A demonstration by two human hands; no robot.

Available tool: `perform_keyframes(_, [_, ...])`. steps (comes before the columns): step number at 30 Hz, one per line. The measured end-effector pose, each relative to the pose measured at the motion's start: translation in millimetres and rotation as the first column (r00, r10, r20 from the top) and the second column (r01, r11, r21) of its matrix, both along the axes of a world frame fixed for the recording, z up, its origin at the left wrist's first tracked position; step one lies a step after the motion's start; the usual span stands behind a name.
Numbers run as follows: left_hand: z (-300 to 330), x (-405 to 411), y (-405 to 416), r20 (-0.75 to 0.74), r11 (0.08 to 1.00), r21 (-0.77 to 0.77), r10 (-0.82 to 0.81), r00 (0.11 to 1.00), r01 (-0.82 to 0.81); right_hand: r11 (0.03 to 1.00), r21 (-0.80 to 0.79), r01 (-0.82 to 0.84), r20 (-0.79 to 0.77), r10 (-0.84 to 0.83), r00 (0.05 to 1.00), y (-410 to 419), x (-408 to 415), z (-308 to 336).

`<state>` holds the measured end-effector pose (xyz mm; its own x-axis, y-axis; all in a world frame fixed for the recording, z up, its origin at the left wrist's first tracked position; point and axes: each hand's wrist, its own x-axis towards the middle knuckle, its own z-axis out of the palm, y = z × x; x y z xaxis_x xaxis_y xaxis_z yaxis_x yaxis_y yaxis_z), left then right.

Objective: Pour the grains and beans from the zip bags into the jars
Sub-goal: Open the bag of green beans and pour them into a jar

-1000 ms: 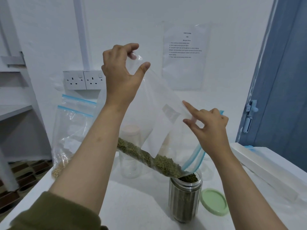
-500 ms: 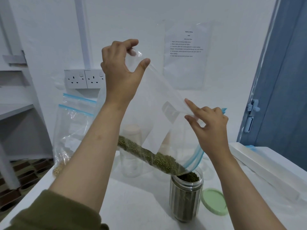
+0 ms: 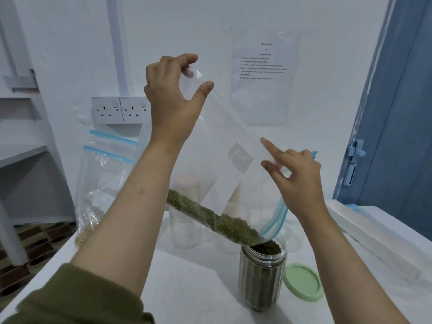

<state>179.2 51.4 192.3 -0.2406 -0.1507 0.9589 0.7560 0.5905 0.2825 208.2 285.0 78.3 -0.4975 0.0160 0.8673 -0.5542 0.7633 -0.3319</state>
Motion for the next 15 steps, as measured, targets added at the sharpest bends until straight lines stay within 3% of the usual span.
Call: perform_keyframes(15, [-0.5,0.2,-0.8,-0.005,1.000,-0.011,-0.001,1.000,0.001,0.997,-0.082,-0.013,-0.050,0.009,0.999,-7.2,1.1,-4.5])
